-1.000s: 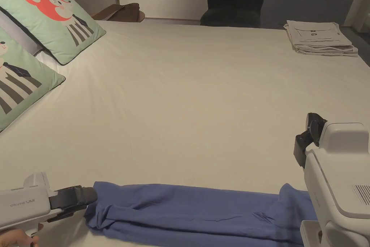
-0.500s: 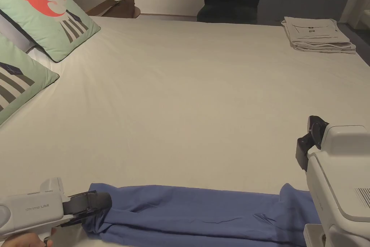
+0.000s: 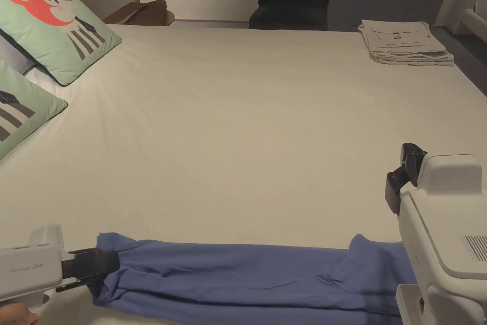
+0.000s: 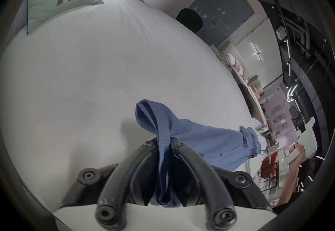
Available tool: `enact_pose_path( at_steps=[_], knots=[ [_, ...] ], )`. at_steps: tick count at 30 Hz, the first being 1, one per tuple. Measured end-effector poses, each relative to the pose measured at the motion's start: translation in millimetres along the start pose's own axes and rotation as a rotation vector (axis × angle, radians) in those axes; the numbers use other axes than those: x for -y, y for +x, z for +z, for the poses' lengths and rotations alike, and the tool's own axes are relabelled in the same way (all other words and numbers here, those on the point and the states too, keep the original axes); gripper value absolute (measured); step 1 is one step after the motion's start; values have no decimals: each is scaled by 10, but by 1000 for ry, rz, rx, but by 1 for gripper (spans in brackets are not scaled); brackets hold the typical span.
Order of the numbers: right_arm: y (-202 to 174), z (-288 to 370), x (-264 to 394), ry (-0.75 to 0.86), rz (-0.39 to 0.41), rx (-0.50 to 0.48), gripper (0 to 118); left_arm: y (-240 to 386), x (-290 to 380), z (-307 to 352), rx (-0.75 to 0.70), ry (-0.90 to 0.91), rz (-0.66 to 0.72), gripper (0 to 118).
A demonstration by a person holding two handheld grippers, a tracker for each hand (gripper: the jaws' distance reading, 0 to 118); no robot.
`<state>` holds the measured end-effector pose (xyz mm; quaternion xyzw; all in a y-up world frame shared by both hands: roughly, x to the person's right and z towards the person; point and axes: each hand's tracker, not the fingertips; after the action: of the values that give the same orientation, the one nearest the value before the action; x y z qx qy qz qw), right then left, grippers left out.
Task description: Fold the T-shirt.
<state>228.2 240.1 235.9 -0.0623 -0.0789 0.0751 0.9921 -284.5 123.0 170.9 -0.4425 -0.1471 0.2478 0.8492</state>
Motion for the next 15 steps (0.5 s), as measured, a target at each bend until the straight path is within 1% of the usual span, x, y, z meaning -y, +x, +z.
enact_pose_path(
  at_steps=[4, 5, 7, 9, 15],
  knots=[
    [39, 33, -14, 9, -7, 0, 0, -138, -92, 165, -74, 27, 14, 6],
    [45, 36, -15, 11, -7, 1, 0, -122, -101, 192, -108, 20, 0, 6],
    [58, 45, -16, 13, -9, 0, 0, -24, -86, 212, -116, 24, -25, 6],
    [71, 64, -19, 15, -12, -1, 0, 148, -67, 194, -128, 33, -37, 6],
    [127, 147, -27, 24, -21, -5, 0, 944, 8, -46, -133, -4, -145, 6]
  ],
)
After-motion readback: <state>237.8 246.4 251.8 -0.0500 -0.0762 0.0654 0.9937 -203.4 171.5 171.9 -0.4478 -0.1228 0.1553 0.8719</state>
